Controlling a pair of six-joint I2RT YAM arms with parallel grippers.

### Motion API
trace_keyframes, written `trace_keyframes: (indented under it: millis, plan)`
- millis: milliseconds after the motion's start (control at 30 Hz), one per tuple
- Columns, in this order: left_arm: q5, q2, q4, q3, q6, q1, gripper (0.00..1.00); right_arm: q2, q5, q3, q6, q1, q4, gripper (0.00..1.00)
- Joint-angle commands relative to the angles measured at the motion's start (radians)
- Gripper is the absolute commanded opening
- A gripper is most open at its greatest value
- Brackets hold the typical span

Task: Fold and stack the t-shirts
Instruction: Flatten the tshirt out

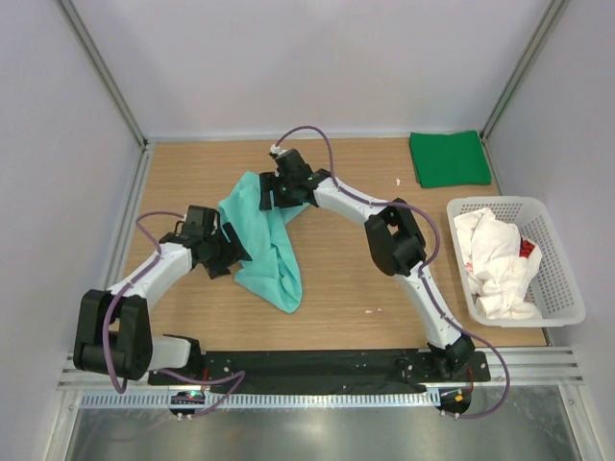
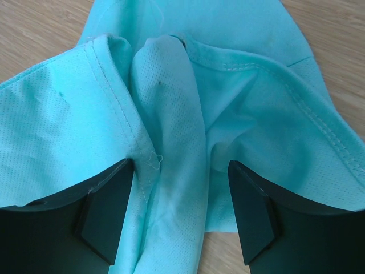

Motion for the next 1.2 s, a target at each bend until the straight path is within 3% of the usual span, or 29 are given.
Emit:
trace_keyframes:
  millis: [0, 133, 333, 433, 633, 767, 967, 1000, 1033, 1067, 1133, 1167]
  plan:
    - [0.043, 0.018, 0.053, 0.002, -0.022, 0.0, 0.7, -0.014, -0.007, 0.058, -0.025, -0.005, 0.04, 0.73]
    - [0.068, 0.02, 0.055, -0.044, -0.088, 0.0, 0.7, -0.017, 0.034, 0.051, -0.046, -0.005, 0.04, 0.76]
    - [0.112, -0.026, 0.085, -0.118, -0.142, 0.0, 0.61, 0.0, 0.048, 0.08, -0.066, -0.006, 0.066, 0.76]
    - [0.144, -0.005, 0.13, -0.141, -0.174, 0.0, 0.51, 0.018, 0.048, 0.086, -0.037, -0.008, 0.08, 0.69]
    - [0.164, 0.022, 0.153, -0.118, -0.166, 0.0, 0.22, 0.017, 0.02, 0.074, 0.014, -0.011, 0.132, 0.51]
    - [0.152, -0.017, 0.119, -0.098, -0.151, 0.0, 0.03, 0.041, -0.004, 0.087, 0.064, -0.024, 0.154, 0.5]
    - [0.123, -0.109, 0.058, -0.073, -0.137, 0.0, 0.0, 0.098, -0.05, 0.146, 0.077, -0.028, 0.152, 0.54]
    - [0.121, -0.115, 0.053, -0.069, -0.136, 0.0, 0.0, 0.108, -0.046, 0.149, 0.081, -0.028, 0.157, 0.52]
    - [0.121, -0.119, 0.044, -0.067, -0.136, 0.0, 0.0, 0.112, -0.038, 0.158, 0.084, -0.028, 0.152, 0.36]
    - [0.12, -0.133, 0.04, -0.061, -0.131, 0.0, 0.0, 0.113, -0.026, 0.163, 0.084, -0.029, 0.151, 0.26]
    - [0.112, -0.153, 0.024, -0.057, -0.127, 0.0, 0.0, 0.107, -0.011, 0.172, 0.091, -0.031, 0.149, 0.13]
    - [0.108, -0.167, 0.018, -0.052, -0.123, 0.0, 0.0, 0.101, 0.002, 0.176, 0.092, -0.032, 0.142, 0.12]
